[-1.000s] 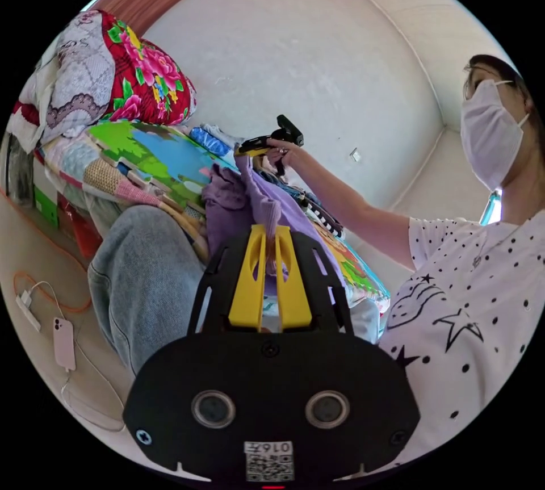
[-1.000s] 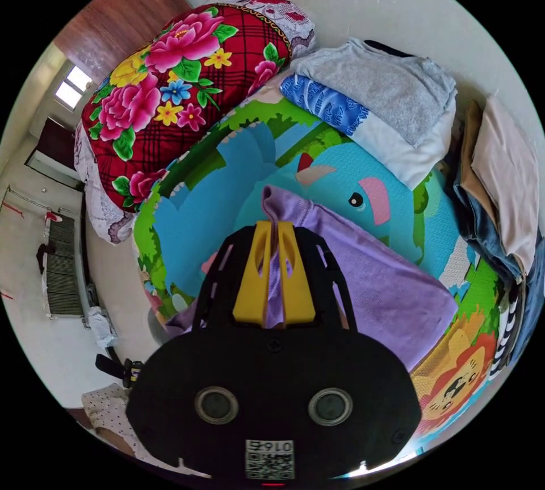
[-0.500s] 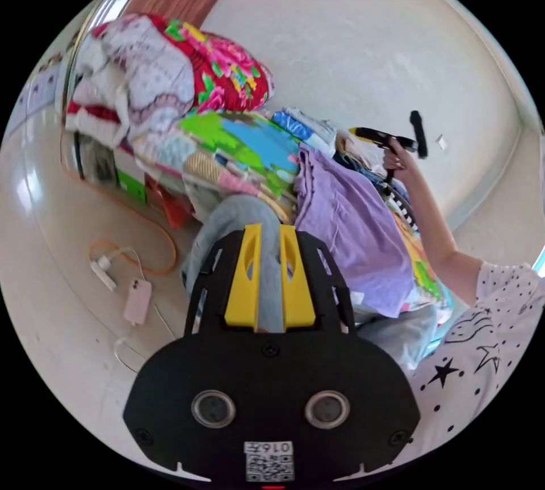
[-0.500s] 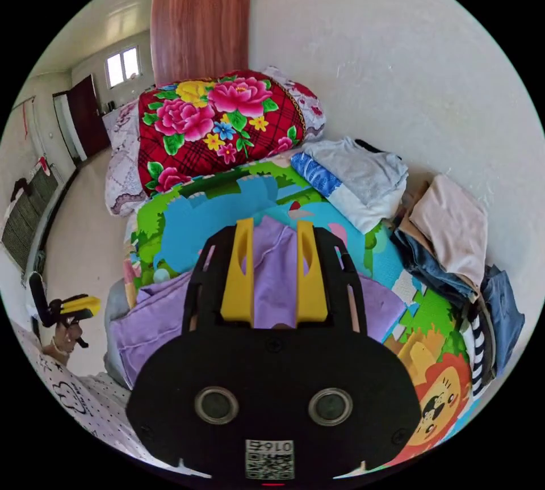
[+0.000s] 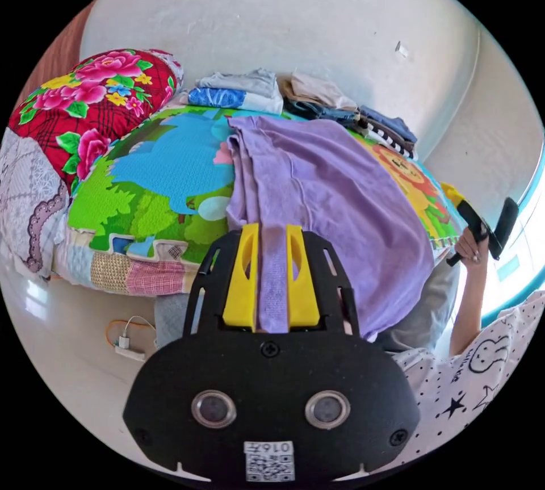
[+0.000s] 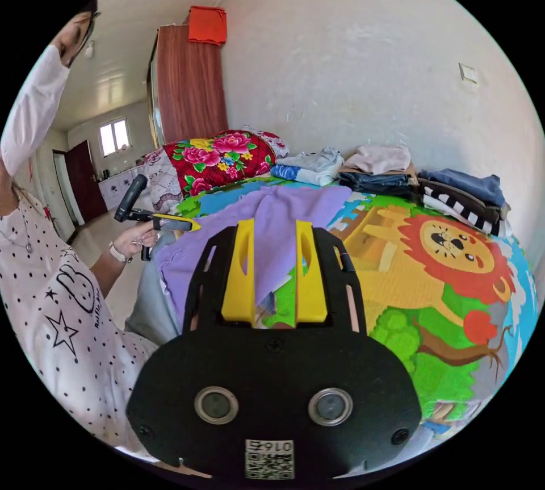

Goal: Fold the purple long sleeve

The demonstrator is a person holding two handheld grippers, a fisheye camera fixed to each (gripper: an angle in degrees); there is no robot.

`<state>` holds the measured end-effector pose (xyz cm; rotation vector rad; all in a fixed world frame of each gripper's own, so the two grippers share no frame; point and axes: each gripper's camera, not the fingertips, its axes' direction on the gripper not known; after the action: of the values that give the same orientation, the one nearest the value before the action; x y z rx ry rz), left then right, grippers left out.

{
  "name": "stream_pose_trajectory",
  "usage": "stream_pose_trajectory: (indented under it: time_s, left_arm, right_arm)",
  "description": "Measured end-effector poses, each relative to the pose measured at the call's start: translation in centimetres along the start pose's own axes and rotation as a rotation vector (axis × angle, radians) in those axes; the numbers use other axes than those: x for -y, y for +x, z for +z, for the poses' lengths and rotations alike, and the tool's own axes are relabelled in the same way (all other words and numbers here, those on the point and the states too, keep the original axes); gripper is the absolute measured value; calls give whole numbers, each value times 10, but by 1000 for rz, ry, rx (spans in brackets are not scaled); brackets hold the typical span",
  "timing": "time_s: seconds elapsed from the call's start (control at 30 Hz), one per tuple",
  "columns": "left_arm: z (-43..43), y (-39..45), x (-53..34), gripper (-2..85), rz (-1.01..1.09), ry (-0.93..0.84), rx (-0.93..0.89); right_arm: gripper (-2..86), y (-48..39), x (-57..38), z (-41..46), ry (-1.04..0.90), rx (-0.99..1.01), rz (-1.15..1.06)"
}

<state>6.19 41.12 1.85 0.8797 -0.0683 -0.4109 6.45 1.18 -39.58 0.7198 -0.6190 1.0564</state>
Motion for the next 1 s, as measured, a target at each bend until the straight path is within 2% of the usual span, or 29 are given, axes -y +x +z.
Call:
stream_pose_trajectory:
  time_s: [0.17,0.33,0.43,0.5,0.57,0.73,0.87,1.0]
  left_arm:
    - [-9,25,7,0,35,33,69]
    - [-46,40,11,-9,54,79,80]
    - [-45,37,13,-9,39,36,131]
    - [-25,25,14,-10,-6,-36,74]
    - [-37,21,12,-9,-61,11,12]
    - [-83,35,7,-9,-101,86,-13]
    - [-115,75,3,-5,-5,138,-106]
    - [-131,123,5,20,144,186,-272]
  right_arm:
    - [97,35,-60,-41,-87,67,156]
    - [92,55,-75,-77,-112,13,133]
    - [91,70,-78,-97,-96,61,133]
    - [91,83,-80,-105,-95,119,160]
    - [94,99,-83,-117,-123,203,184]
    - [113,128,-99,-137,-244,306,206]
    - [136,141,-111,-135,-375,328,181]
    - [109,154,-113,-128,-368,478,212]
